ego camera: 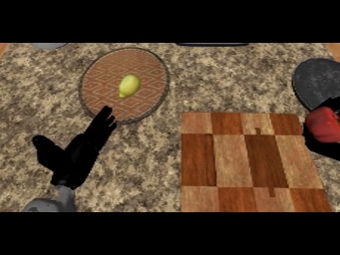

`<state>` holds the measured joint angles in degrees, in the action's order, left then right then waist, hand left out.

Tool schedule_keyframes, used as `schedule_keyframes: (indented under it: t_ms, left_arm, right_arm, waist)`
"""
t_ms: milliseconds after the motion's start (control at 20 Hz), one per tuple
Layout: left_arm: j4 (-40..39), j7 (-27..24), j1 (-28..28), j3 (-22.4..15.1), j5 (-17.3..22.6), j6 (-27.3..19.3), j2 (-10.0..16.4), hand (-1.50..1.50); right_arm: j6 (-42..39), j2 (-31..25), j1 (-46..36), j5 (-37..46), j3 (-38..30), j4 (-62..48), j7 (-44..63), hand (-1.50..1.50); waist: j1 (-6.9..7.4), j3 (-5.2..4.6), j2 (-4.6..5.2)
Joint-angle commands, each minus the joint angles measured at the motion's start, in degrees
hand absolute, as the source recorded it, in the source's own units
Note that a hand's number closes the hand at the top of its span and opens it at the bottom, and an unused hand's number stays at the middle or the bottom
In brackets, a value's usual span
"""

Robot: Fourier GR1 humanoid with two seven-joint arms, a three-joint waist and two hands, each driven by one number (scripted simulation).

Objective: Pick the bell pepper from the cutting board and place it in the pan

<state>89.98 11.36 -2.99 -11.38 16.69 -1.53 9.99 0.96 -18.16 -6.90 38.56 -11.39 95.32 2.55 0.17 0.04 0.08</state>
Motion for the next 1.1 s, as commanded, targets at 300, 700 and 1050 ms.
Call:
schedule_keyframes:
  t_ms: [300,700,1050]
  left_arm:
    - [-1.64,2.13,-3.81,0.54,-0.27,0.02,-1.97,0.0]
    - [-0.53,1.83,-3.68,0.98,-0.07,2.16,-0.95,0.0]
    - [-3.75,-1.15,-3.34,0.52,-0.8,4.0,-1.26,0.0]
  right_arm:
    - [19.21,-4.27,-18.02,4.56,-8.55,-36.16,-15.15,1.5]
    - [27.61,-11.48,-31.12,-1.05,-18.36,-61.24,-25.87,1.5]
    - [30.24,-15.47,-34.63,-2.77,-21.8,-72.95,-34.73,1.5]
  waist:
    - [1.23,0.07,0.51]
    - [2.52,0.18,0.92]
    - [3.78,0.33,1.7]
